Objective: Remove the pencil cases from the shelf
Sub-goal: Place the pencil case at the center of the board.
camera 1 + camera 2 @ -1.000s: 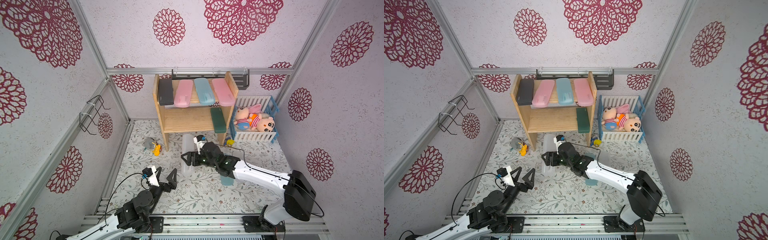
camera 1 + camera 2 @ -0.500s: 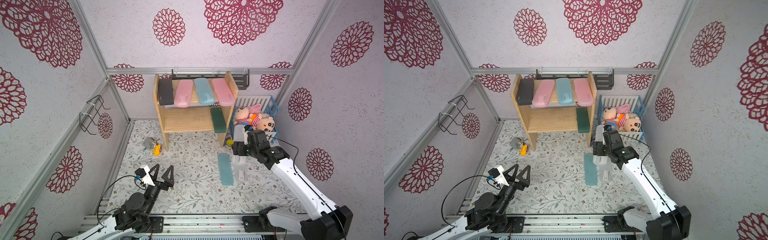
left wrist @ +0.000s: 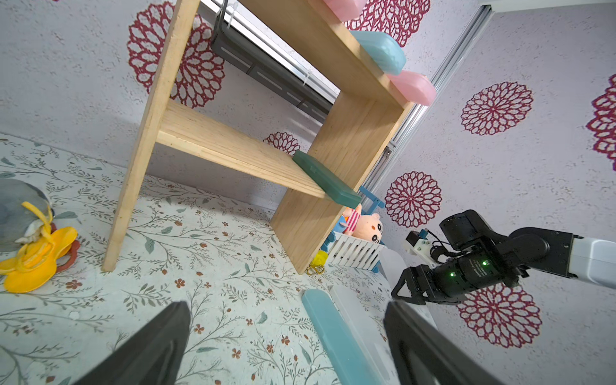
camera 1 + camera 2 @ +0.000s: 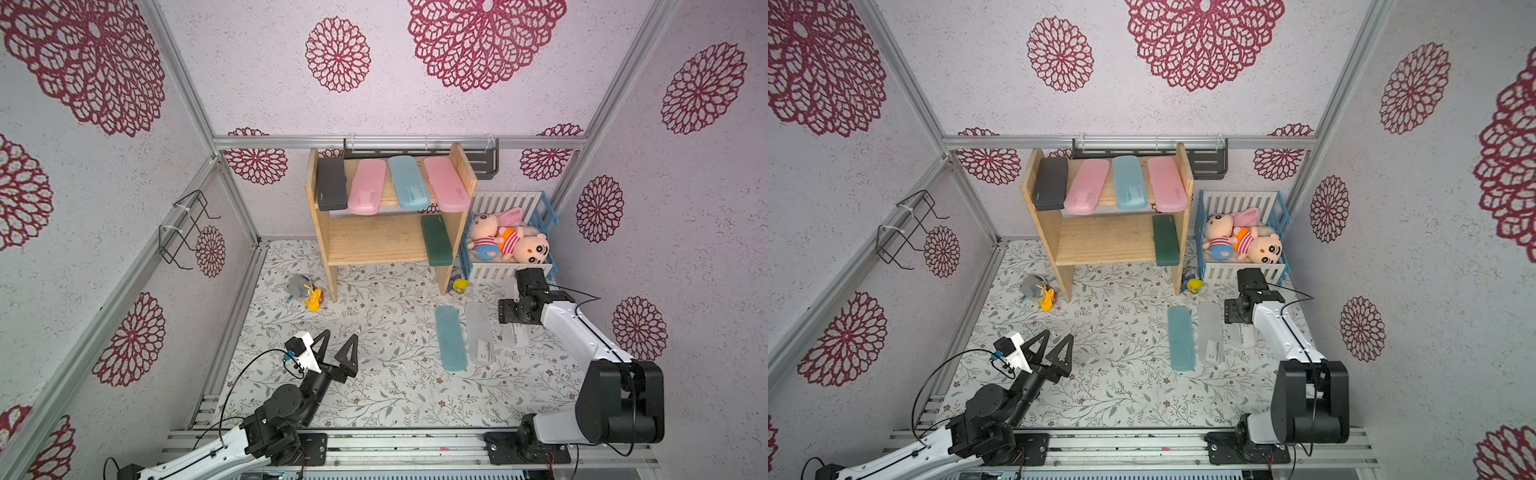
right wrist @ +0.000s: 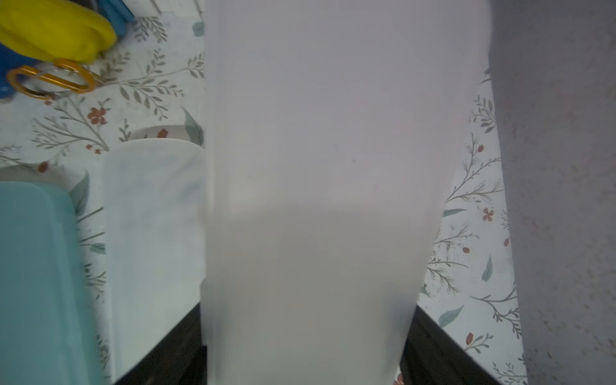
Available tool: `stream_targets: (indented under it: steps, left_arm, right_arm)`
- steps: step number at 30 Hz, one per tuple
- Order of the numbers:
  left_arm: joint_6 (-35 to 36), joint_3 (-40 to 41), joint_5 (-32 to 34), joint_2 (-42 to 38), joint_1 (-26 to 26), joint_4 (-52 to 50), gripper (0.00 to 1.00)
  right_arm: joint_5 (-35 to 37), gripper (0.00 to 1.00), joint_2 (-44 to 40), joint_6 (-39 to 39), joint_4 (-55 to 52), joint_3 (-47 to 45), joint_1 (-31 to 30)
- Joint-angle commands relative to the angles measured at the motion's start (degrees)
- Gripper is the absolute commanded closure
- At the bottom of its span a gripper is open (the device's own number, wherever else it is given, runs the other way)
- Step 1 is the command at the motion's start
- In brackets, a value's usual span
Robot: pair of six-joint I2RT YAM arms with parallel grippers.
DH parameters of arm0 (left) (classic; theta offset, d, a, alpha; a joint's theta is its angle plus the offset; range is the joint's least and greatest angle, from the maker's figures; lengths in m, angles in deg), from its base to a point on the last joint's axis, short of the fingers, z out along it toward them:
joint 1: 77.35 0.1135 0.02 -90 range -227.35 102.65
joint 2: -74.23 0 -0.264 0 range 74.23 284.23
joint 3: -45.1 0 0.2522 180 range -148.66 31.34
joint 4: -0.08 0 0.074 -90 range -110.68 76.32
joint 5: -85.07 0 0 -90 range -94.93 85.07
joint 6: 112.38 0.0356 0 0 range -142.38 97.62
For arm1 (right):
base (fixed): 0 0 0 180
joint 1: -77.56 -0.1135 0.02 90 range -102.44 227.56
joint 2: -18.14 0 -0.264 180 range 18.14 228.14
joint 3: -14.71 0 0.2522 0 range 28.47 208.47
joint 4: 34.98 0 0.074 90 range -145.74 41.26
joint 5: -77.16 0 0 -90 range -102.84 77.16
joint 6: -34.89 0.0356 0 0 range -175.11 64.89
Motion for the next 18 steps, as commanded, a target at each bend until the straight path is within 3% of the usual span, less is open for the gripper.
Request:
stream_targets:
  steps: [1,7,18]
  left_arm:
    - [1.5,-0.5,0.4,-0.1,-0.4,2.4,0.03]
    - [0.5,0.6,0.8,-1.8,0.1,0.3,0.03]
    - [-0.1,1.0,0.3,-5.3,1.5,-2.9,0.03]
  right_arm:
    - [1.0,0.35,0.6,-4.2,6.7,-2.0,1.9]
    - [0.8,0.35,2.6,-7.0,11.3,-3.5,2.3]
    - [-4.8,0.25,9.7,-7.0,12.6,-2.5,2.4]
